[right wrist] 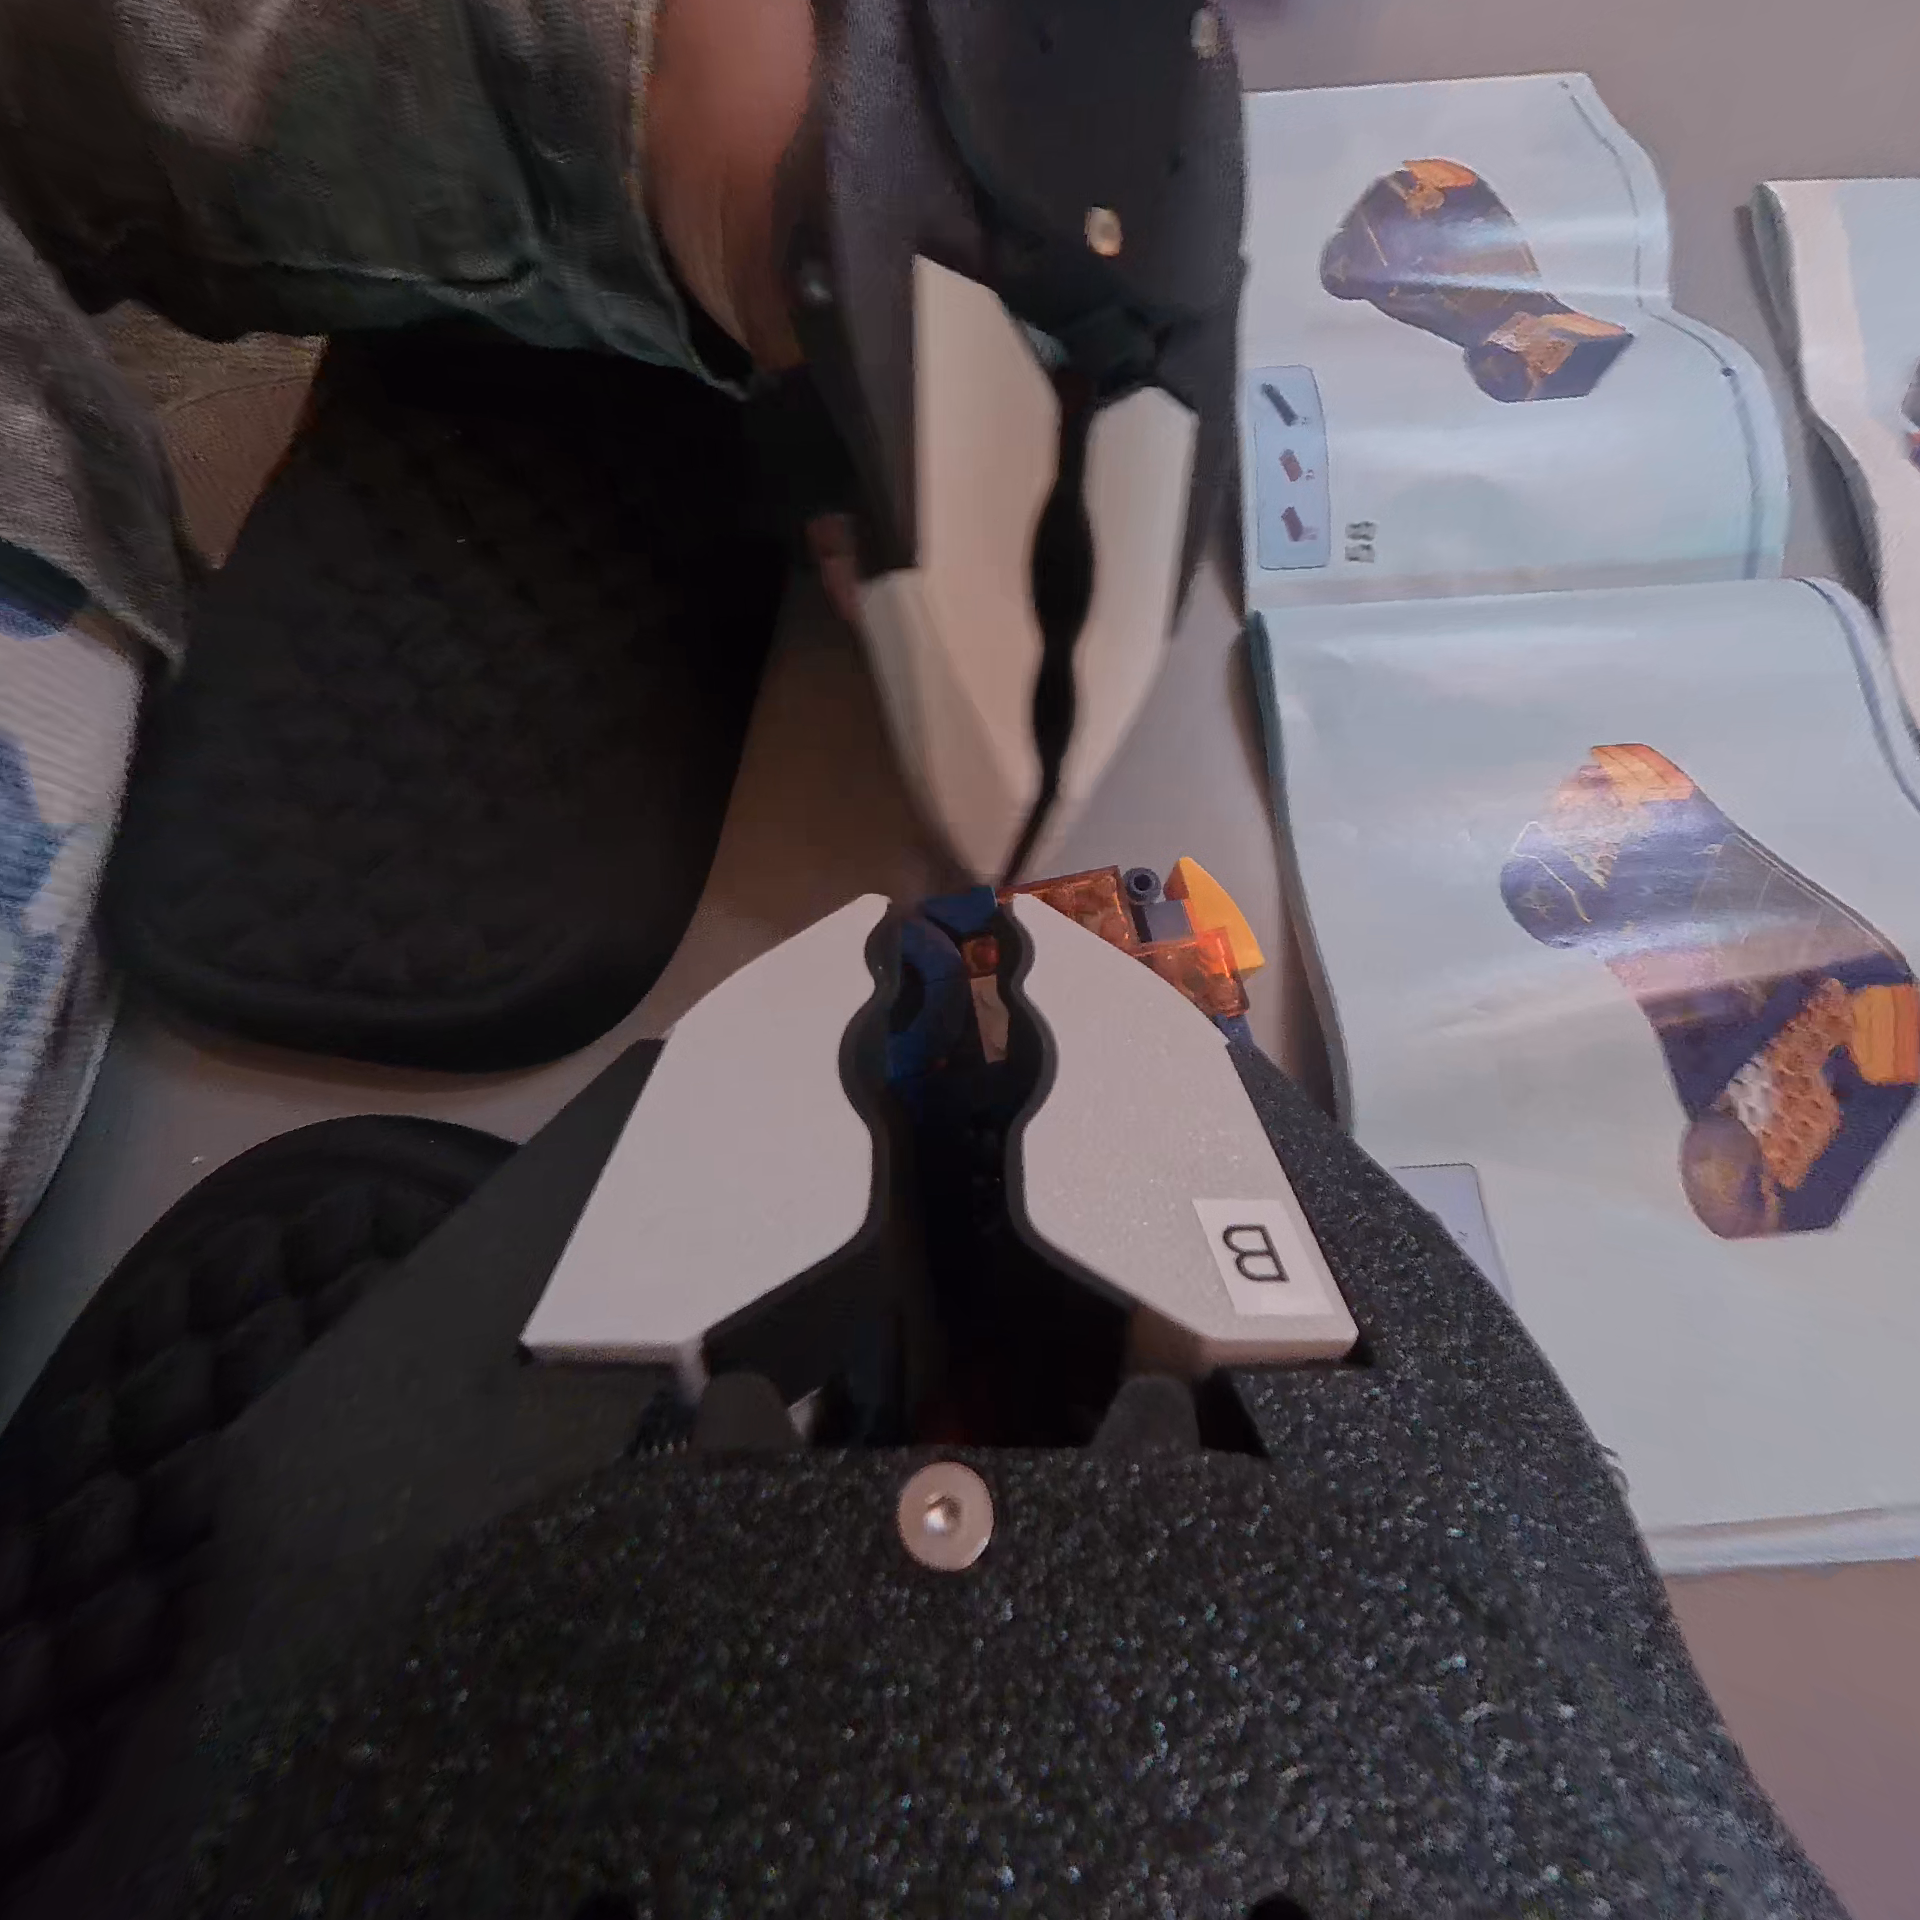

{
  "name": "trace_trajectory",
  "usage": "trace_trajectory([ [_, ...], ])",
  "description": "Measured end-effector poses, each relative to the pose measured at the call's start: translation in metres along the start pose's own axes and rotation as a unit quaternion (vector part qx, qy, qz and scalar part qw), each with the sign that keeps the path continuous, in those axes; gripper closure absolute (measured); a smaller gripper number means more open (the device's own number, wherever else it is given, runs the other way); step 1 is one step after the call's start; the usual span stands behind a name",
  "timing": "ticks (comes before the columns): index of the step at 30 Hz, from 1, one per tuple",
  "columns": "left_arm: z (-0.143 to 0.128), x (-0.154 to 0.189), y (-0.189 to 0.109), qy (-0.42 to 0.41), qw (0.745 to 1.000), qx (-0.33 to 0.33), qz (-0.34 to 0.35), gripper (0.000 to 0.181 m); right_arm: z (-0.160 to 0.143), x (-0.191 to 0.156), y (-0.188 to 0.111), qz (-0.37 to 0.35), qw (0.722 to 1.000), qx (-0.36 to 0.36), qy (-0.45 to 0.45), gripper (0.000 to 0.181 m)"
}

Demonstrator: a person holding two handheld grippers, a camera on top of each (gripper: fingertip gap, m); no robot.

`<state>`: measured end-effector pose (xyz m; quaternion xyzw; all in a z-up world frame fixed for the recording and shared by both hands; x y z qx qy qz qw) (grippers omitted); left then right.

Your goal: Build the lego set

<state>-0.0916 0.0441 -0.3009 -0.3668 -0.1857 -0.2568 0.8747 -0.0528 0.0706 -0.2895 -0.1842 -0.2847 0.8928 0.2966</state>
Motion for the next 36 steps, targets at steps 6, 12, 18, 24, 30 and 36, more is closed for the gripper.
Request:
trace_trajectory([
  [6, 0.000, -0.002, -0.001, 0.006, 1.000, 0.003, 0.007, 0.178, 0.000, -0.003, 0.001, 0.010, 1.000, 0.000, 0.003, 0.154],
  [12, -0.001, 0.004, -0.002, 0.022, 1.000, 0.004, -0.013, 0.172, -0.001, -0.008, 0.002, 0.029, 0.999, -0.006, -0.020, 0.148],
  [18, -0.002, 0.003, -0.001, 0.027, 1.000, 0.001, -0.003, 0.173, -0.002, -0.012, 0.003, 0.029, 0.999, -0.014, -0.044, 0.148],
  [24, -0.001, 0.003, -0.001, 0.031, 1.000, 0.003, 0.002, 0.173, -0.002, -0.012, 0.003, 0.024, 0.999, -0.014, -0.047, 0.148],
  [30, -0.001, -0.001, 0.000, 0.026, 1.000, 0.005, 0.016, 0.176, -0.002, -0.013, 0.003, 0.028, 0.998, -0.012, -0.047, 0.150],
  [36, -0.005, 0.003, 0.003, 0.047, 0.999, -0.013, 0.014, 0.175, -0.002, -0.010, 0.000, 0.023, 0.999, -0.004, -0.039, 0.167],
])
Point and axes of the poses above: each gripper's, where its closed fingertips meet, y out along the fingers, z out of its top, x = y × z across the jaws, the point moved 3 cm from there along -y, back along the fingers, and after that the axes turned 11 degrees about z, right-handed, at the moved point
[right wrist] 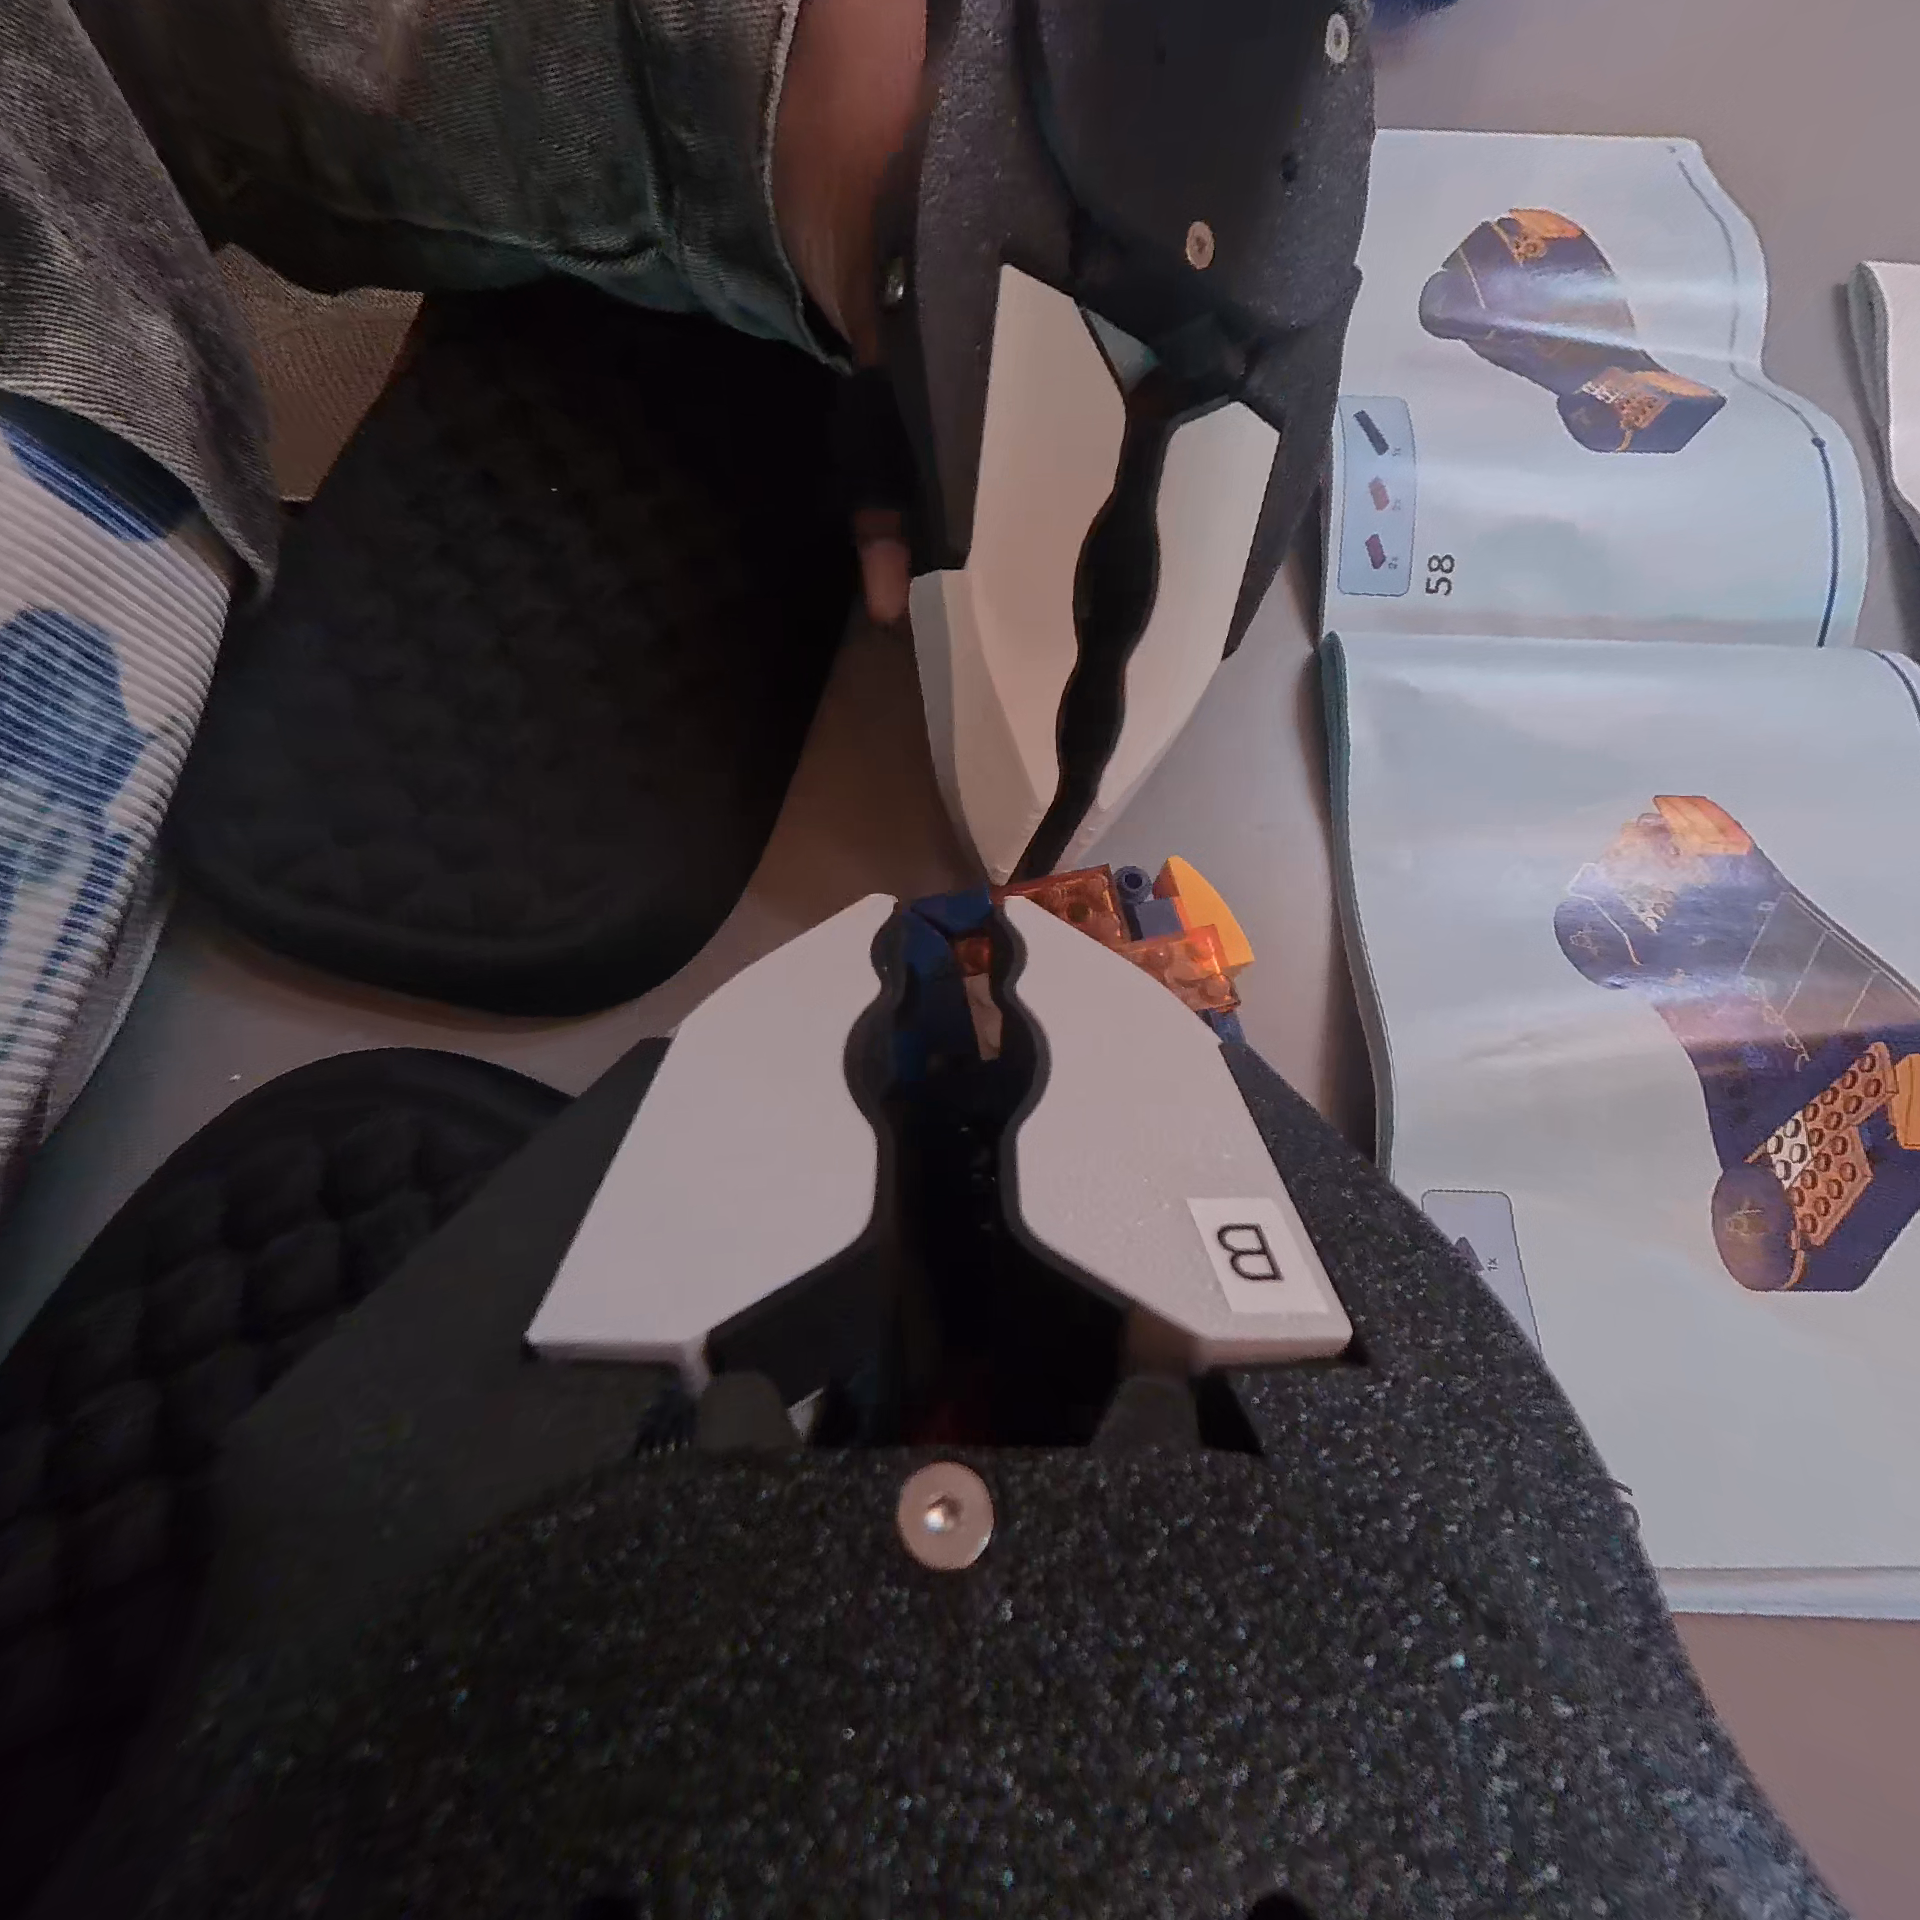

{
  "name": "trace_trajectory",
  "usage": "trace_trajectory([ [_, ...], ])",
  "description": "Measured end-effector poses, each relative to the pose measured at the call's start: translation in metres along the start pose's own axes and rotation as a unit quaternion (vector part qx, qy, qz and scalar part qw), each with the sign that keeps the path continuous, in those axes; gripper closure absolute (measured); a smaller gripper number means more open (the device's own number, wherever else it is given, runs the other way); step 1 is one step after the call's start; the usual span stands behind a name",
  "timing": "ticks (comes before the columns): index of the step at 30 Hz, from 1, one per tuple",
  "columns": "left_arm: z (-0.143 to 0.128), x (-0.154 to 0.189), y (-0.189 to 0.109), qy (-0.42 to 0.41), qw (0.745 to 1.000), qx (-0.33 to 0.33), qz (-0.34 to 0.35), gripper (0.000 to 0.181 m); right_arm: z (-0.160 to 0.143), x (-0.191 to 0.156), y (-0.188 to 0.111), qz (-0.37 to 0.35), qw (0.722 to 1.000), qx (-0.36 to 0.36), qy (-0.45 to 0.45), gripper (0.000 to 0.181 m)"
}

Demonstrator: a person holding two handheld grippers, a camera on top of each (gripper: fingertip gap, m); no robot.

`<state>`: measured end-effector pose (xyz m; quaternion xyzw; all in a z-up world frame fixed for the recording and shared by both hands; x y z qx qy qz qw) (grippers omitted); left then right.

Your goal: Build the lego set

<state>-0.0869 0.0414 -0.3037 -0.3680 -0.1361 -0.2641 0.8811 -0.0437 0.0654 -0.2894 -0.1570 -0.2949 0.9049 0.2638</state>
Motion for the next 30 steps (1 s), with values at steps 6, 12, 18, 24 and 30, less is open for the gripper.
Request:
trace_trajectory([
  [6, 0.002, -0.001, -0.001, -0.007, 1.000, 0.007, -0.003, 0.176, 0.001, -0.001, 0.001, 0.014, 1.000, 0.001, 0.010, 0.153],
  [12, 0.008, 0.003, -0.010, -0.005, 0.998, 0.050, -0.031, 0.174, 0.024, -0.002, -0.011, 0.013, 0.996, 0.084, 0.029, 0.133],
  [18, 0.013, 0.008, -0.035, 0.051, 0.992, 0.104, -0.039, 0.172, 0.024, 0.004, -0.041, -0.042, 0.995, 0.085, 0.031, 0.143],
  [24, 0.027, -0.032, -0.125, 0.053, 0.955, 0.225, 0.184, 0.152, -0.005, 0.008, -0.064, -0.100, 0.991, 0.048, 0.077, 0.141],
  [30, -0.024, -0.037, -0.147, 0.058, 0.959, 0.082, 0.266, 0.152, -0.025, 0.004, -0.068, -0.116, 0.985, 0.033, 0.122, 0.132],
])
Point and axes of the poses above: each gripper's, where its closed fingertips meet, y out along the fingers, z out of its top, x = y × z across the jaws, the point moved 3 cm from there along -y, back along the fingers, and after that the axes turned 11 degrees about z, right-handed, at the moved point
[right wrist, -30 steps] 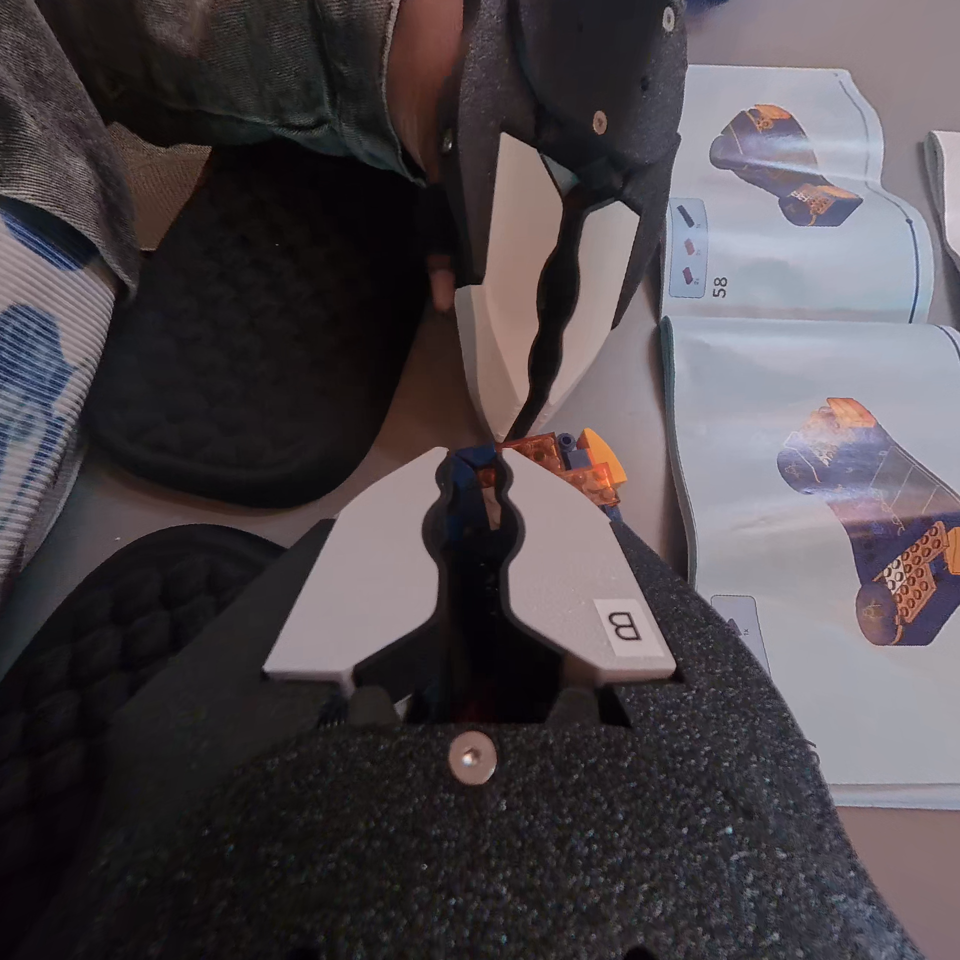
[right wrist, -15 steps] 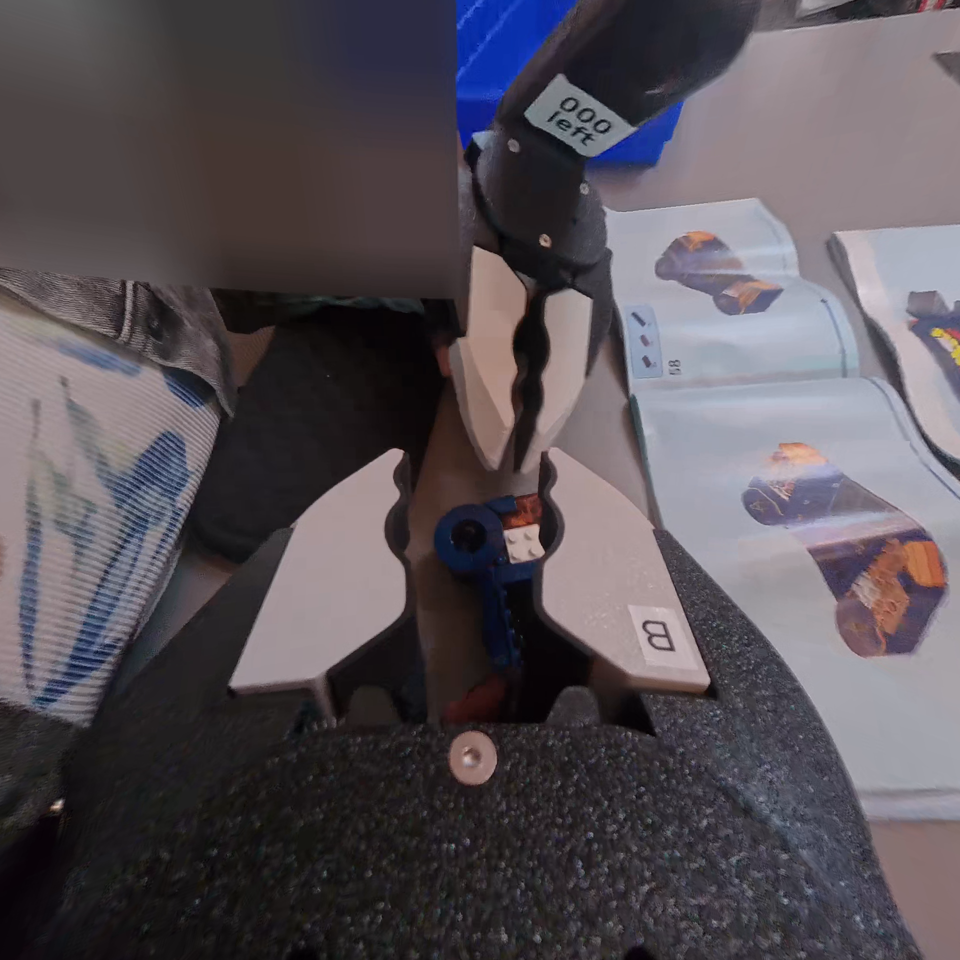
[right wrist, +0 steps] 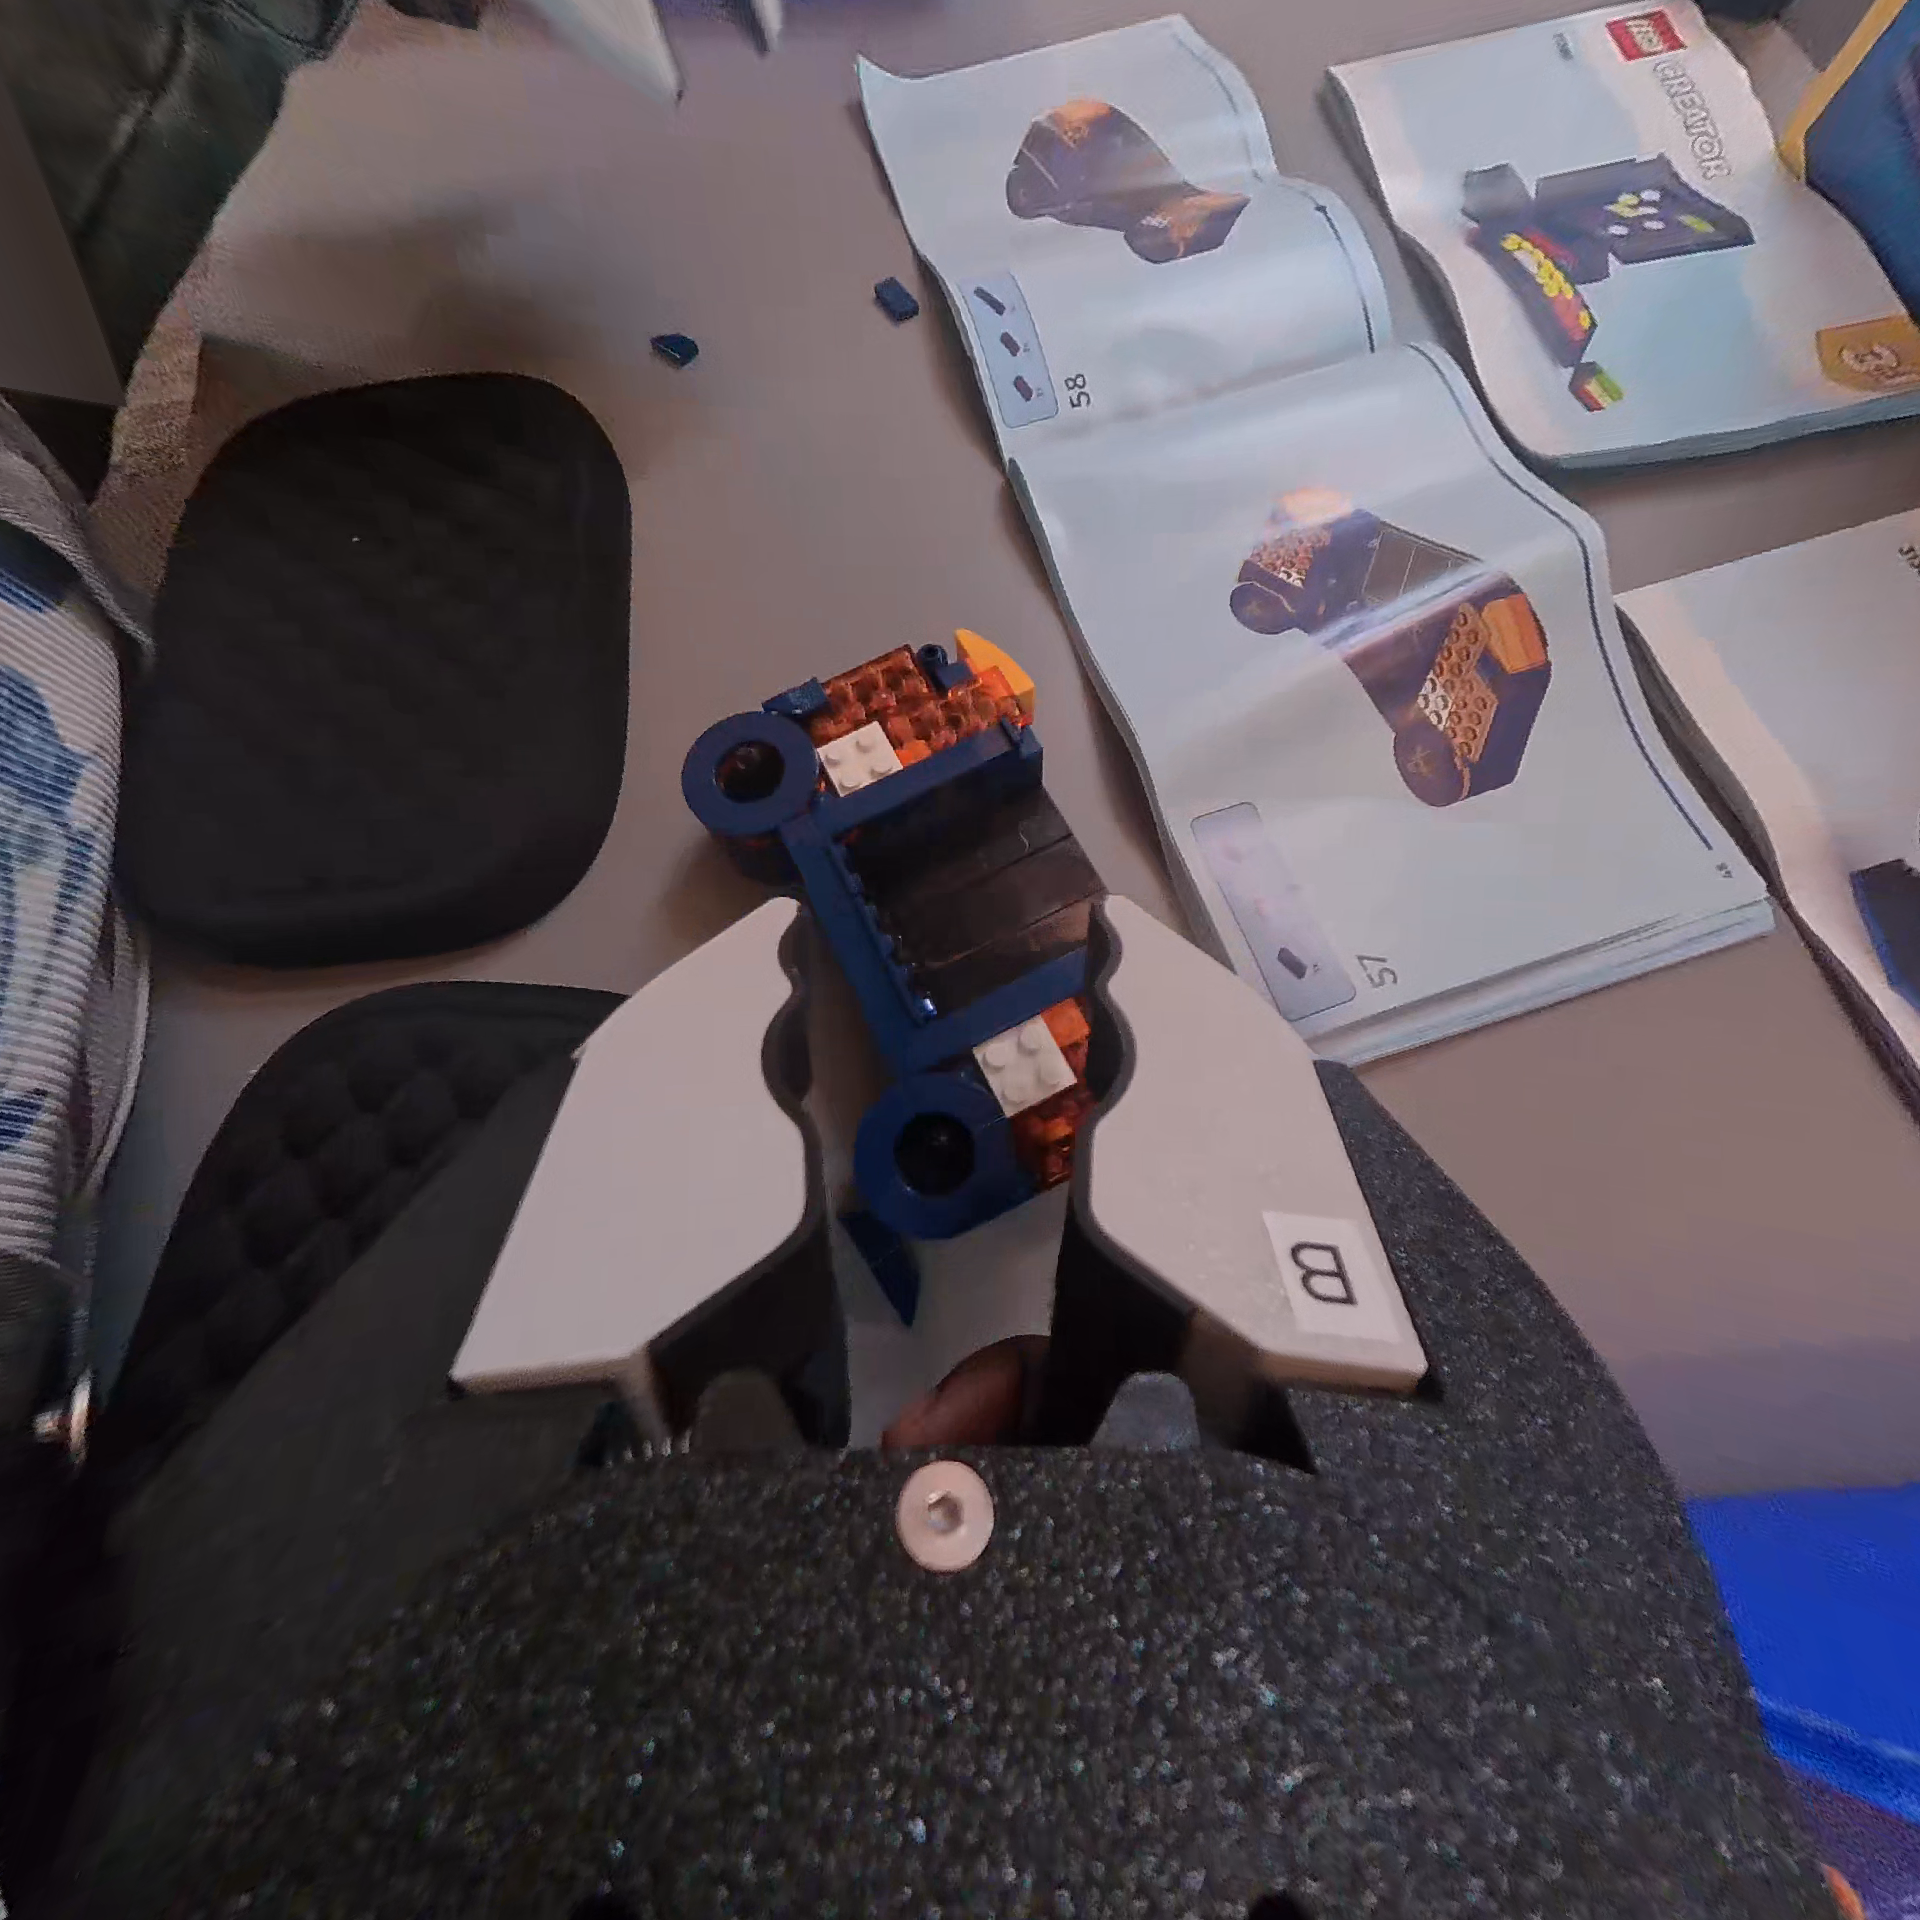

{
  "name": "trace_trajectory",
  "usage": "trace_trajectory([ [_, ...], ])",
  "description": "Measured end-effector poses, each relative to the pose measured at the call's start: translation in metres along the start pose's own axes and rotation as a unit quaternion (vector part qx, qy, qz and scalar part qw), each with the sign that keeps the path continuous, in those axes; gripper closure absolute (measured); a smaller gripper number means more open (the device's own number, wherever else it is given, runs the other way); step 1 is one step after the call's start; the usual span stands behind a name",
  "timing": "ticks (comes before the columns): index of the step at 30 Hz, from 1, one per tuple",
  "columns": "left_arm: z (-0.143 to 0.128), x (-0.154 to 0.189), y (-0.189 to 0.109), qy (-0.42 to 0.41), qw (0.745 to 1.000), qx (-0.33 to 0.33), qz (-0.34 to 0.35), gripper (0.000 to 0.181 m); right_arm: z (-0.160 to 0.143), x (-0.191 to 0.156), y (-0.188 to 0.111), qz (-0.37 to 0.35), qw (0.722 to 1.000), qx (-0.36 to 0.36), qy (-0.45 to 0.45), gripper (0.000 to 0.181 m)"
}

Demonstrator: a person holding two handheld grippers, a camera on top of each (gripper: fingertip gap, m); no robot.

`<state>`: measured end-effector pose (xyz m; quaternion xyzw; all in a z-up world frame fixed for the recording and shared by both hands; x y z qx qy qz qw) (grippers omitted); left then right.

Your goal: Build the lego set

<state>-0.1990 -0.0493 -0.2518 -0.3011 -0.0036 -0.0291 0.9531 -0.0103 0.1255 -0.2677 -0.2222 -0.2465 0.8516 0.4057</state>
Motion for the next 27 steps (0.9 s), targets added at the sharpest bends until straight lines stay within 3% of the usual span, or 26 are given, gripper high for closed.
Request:
trace_trajectory([
  [3, -0.030, 0.010, -0.002, 0.021, 0.995, -0.092, -0.005, 0.163, -0.002, -0.002, -0.002, -0.004, 1.000, 0.003, 0.003, 0.132],
  [6, -0.047, 0.020, 0.002, 0.028, 0.990, -0.138, -0.015, 0.165, -0.002, -0.004, -0.002, -0.006, 1.000, 0.006, 0.001, 0.132],
  [12, -0.065, 0.021, 0.010, 0.030, 0.985, -0.170, 0.002, 0.167, -0.002, -0.009, -0.004, -0.008, 1.000, 0.008, -0.003, 0.132],
  [18, -0.065, 0.019, 0.012, 0.023, 0.986, -0.164, 0.015, 0.173, -0.004, -0.011, -0.003, -0.007, 1.000, 0.010, -0.002, 0.131],
  [20, -0.064, 0.021, 0.013, 0.018, 0.987, -0.159, 0.006, 0.160, -0.005, -0.012, -0.002, -0.006, 1.000, 0.010, -0.002, 0.131],
  [25, -0.038, 0.016, 0.013, 0.003, 0.995, -0.097, -0.030, 0.153, -0.005, -0.011, -0.004, -0.009, 1.000, 0.017, -0.004, 0.132],
  [27, -0.031, -0.003, 0.017, 0.018, 0.996, -0.083, 0.003, 0.157, -0.006, -0.011, -0.005, -0.010, 1.000, 0.018, -0.004, 0.132],
])
Point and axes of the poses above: each gripper's, where its closed fingertips meet, y out along the fingers, z out of its top, x = y × z across the jaws, the point moved 3 cm from there along -y, back along the fingers, and after that the axes turned 11 degrees about z, right-handed, at the moved point
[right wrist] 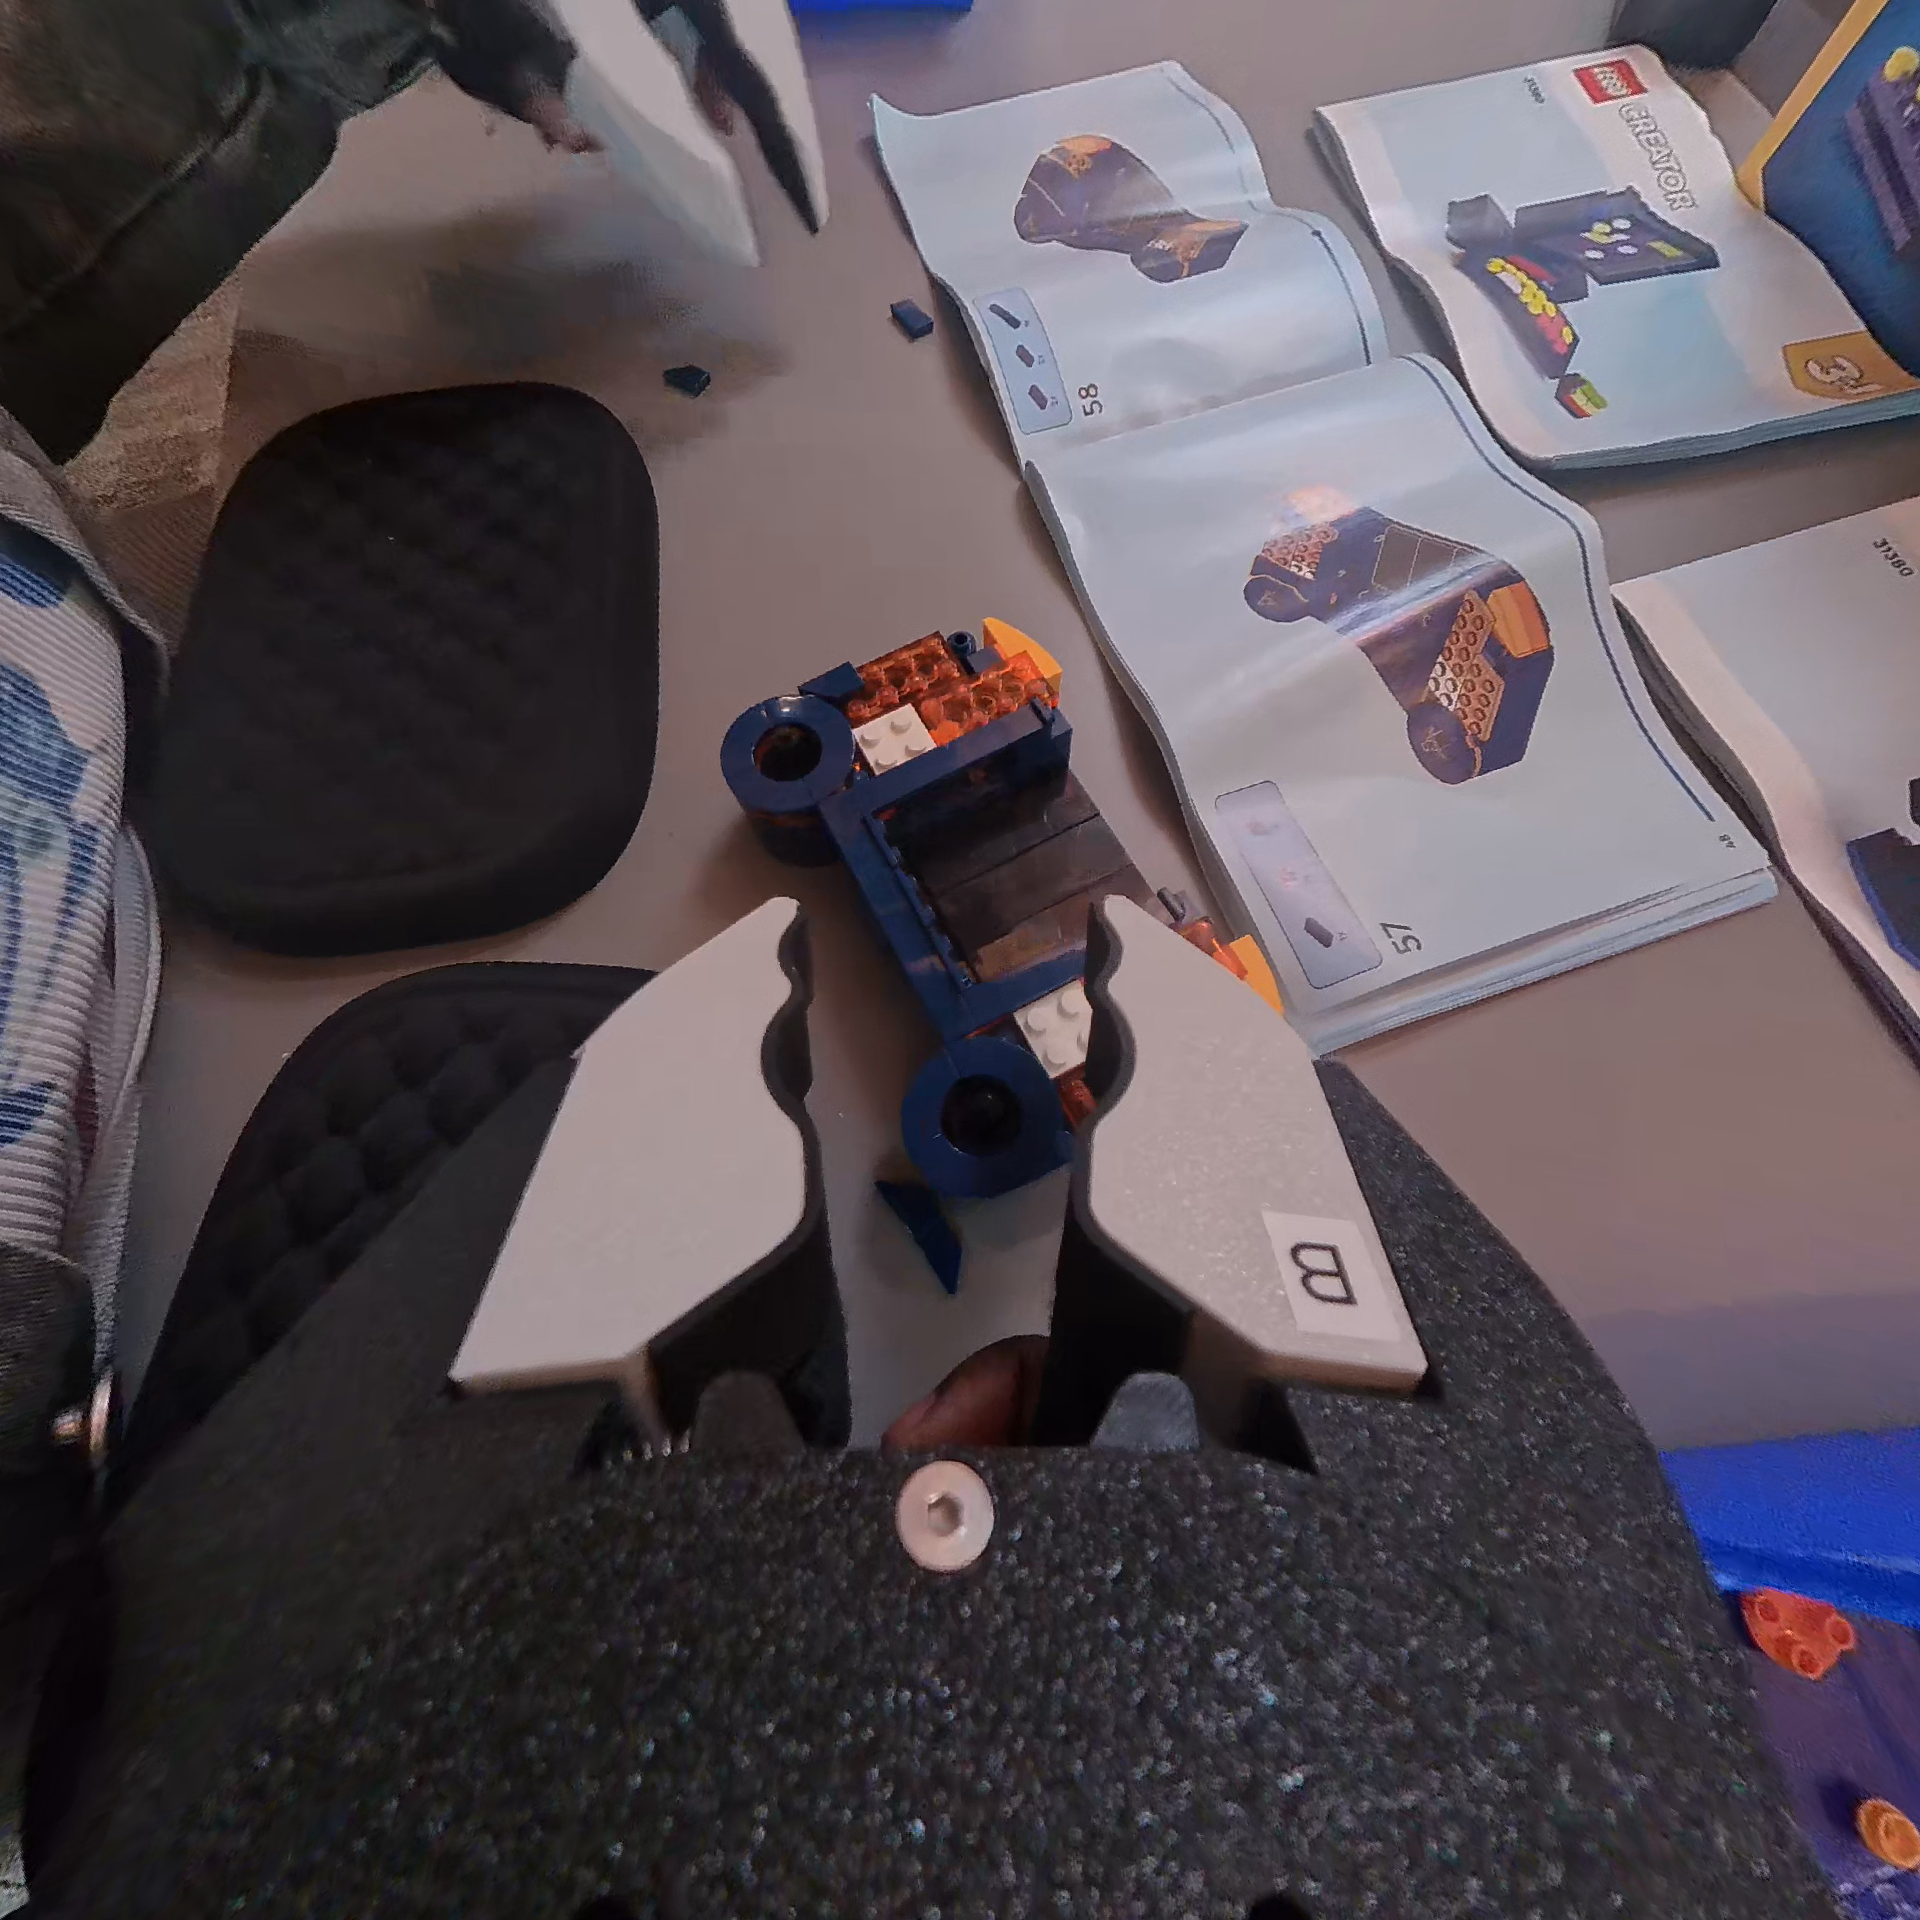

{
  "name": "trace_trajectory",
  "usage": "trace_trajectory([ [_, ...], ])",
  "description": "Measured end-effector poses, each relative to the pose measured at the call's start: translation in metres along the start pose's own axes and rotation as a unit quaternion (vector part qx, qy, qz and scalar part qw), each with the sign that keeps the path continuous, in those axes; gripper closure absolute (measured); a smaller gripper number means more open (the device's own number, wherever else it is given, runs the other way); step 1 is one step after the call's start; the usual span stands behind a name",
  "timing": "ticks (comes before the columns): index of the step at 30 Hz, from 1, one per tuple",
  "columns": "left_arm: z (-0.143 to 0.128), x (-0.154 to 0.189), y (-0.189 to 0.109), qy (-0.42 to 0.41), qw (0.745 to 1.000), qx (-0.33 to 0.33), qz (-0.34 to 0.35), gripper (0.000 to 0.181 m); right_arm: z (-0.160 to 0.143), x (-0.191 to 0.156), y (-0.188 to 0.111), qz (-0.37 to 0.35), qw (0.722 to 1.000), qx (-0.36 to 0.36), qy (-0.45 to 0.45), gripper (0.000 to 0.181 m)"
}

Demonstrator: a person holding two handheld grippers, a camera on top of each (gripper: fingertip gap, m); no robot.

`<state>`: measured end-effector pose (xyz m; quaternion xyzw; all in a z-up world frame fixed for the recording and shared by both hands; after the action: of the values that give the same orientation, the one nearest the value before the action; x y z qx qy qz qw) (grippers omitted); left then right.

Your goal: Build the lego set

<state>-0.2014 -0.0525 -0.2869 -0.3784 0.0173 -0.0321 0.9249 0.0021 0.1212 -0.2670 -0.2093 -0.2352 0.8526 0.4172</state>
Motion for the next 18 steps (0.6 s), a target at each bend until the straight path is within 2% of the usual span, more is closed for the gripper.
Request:
trace_trajectory([
  [4, 0.002, -0.028, 0.019, 0.057, 0.997, -0.005, 0.042, 0.166, -0.002, 0.002, -0.001, -0.002, 1.000, 0.003, 0.003, 0.132],
  [12, -0.003, -0.030, 0.035, 0.073, 0.997, -0.037, 0.000, 0.170, -0.004, 0.006, -0.003, -0.006, 1.000, 0.003, 0.007, 0.133],
  [18, -0.001, -0.026, 0.035, 0.053, 0.998, -0.020, -0.009, 0.174, -0.004, 0.009, 0.004, 0.003, 1.000, 0.001, 0.003, 0.133],
])
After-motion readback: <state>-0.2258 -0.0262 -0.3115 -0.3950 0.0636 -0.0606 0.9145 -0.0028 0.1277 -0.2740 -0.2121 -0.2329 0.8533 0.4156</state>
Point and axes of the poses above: each gripper's, where its closed fingertips meet, y out along the fingers, z out of its top, x = y × z across the jaws, the point moved 3 cm from there along -y, back along the fingers, and after that the axes turned 11 degrees about z, right-handed, at the moved point
